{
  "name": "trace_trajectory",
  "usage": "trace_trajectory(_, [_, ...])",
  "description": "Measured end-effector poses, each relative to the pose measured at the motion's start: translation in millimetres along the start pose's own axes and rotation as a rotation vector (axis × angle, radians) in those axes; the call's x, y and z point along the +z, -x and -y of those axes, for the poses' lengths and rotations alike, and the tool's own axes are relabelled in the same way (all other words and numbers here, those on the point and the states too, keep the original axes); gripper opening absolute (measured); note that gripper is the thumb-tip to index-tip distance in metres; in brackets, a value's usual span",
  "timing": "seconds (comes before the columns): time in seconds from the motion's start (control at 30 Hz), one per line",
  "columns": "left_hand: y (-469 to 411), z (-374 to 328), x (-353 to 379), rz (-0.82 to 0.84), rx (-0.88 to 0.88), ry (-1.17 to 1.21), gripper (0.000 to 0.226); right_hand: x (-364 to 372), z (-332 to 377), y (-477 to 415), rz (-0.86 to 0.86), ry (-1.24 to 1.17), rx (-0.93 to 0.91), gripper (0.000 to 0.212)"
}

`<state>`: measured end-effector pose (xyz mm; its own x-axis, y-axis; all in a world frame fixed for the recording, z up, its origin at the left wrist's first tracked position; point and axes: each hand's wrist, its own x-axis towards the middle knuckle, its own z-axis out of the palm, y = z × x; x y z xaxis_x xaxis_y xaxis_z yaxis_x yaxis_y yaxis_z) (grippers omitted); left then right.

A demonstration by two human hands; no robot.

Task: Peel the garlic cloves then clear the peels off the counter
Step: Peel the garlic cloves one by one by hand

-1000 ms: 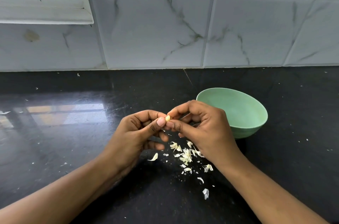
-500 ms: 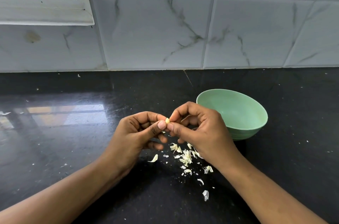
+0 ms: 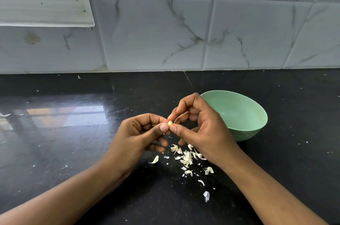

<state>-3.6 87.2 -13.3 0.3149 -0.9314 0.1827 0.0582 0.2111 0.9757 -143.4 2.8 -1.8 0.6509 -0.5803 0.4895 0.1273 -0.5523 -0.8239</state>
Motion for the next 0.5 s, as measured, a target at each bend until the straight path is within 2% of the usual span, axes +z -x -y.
trace_trajectory(0.2, [-0.1,-0.2,0.4,-0.017,-0.005,-0.025,0.012,-0.5,0.0,0.5,-0.016,-0.055,0.024,0.034])
trace_trajectory(0.37, [-0.4,0.5,-0.7,-0.025,0.006,-0.064,0.016,1.3,-1.6,0.5,-0.06,0.031,0.001,0.036])
trace_trajectory(0.5, [-0.7,1.4,-2.0,-0.022,0.034,-0.168,0.02,0.3,-4.2,-0.5,-0.025,0.075,0.013,0.039])
